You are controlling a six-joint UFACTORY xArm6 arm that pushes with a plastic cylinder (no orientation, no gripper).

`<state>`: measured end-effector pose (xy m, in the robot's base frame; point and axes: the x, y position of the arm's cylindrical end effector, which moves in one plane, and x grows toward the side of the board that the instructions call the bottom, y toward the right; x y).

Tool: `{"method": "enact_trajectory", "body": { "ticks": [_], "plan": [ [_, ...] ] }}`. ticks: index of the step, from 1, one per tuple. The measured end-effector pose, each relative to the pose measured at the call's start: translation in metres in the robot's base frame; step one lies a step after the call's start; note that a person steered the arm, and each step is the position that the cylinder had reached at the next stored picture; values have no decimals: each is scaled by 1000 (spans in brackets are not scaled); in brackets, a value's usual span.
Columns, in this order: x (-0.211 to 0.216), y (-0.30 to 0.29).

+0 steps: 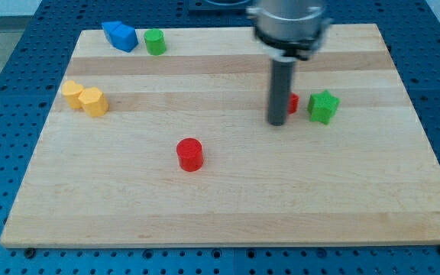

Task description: Push red circle closer to the red star

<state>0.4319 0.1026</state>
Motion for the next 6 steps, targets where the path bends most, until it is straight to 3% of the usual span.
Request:
{"method": "enact_trajectory", "body": {
  "ticks": [1, 2, 3, 4, 5, 6],
  "plan": [
    [16, 0],
    [92, -45],
    [124, -145],
    [128, -242],
    [104, -227],
    [103, -154]
  ]
}}
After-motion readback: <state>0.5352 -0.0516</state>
